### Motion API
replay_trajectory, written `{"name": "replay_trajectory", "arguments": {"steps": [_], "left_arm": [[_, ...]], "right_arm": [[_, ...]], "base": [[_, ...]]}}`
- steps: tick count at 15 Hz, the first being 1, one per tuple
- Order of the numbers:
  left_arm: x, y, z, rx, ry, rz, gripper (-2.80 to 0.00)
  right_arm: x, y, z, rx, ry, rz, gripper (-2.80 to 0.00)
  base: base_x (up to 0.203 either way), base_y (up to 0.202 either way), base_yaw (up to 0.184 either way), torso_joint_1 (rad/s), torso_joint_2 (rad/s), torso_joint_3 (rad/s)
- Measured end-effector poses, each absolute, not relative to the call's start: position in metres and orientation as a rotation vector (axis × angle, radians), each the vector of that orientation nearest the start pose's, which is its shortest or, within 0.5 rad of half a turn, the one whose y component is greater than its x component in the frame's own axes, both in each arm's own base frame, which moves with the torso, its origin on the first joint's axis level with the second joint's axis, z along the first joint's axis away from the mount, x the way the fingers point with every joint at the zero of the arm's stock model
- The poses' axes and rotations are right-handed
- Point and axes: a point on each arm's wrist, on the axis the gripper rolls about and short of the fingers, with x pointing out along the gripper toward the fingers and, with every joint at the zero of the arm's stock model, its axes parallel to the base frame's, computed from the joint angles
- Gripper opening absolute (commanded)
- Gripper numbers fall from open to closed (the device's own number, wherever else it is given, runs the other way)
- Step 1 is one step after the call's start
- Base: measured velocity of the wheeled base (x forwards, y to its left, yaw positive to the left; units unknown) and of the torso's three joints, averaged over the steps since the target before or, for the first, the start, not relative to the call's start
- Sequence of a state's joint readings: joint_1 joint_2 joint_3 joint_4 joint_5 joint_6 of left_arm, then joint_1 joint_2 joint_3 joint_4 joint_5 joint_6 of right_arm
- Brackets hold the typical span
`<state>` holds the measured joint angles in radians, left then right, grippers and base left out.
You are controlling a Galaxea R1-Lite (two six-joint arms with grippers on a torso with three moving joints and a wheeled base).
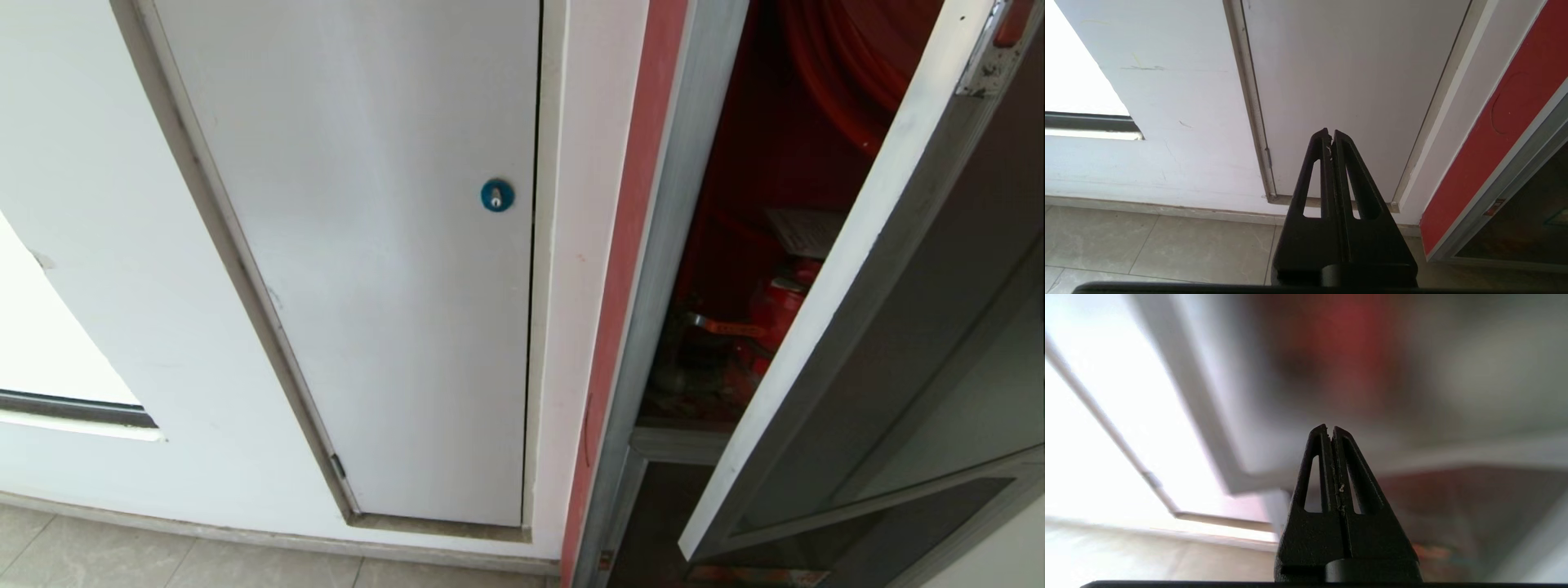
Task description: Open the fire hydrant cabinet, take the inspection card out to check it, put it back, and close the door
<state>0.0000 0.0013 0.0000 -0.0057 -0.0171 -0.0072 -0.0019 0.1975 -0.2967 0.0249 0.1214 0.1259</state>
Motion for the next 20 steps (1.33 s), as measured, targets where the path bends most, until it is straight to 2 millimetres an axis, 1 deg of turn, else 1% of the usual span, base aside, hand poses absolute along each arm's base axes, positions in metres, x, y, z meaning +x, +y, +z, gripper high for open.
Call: {"name": "replay_trajectory", "arguments": {"steps": [1,3,4,7,12,17,20], "left_arm": [[-0.023,0.000,0.076,-0.007,-0.004,-0.017,-2.80],[-0.023,0.000,0.076,-0.007,-0.004,-0.017,-2.80],[-0.023,0.000,0.076,-0.007,-0.004,-0.017,-2.80],[-0.023,0.000,0.076,-0.007,-0.004,-0.016,-2.80],[-0.023,0.000,0.076,-0.007,-0.005,-0.017,-2.80],[-0.023,0.000,0.076,-0.007,-0.005,-0.017,-2.80],[-0.023,0.000,0.076,-0.007,-0.004,-0.017,-2.80]], "right_arm": [[-0.022,0.004,0.178,0.125,-0.065,0.184,-2.80],[-0.009,0.007,0.208,0.128,-0.038,0.322,-2.80],[-0.001,0.009,0.220,0.130,-0.016,0.392,-2.80],[0.025,0.012,0.245,0.141,0.048,0.546,-2.80],[0.065,0.014,0.275,0.158,0.111,0.675,-2.80],[0.092,0.024,0.283,0.164,0.166,0.781,-2.80],[0.110,0.029,0.290,0.160,0.160,0.809,-2.80]], "base": [[0.000,0.000,0.000,0.000,0.00,0.000],[0.000,0.000,0.000,0.000,0.00,0.000],[0.000,0.000,0.000,0.000,0.00,0.000],[0.000,0.000,0.000,0.000,0.00,0.000],[0.000,0.000,0.000,0.000,0.00,0.000],[0.000,0.000,0.000,0.000,0.00,0.000],[0.000,0.000,0.000,0.000,0.00,0.000]]}}
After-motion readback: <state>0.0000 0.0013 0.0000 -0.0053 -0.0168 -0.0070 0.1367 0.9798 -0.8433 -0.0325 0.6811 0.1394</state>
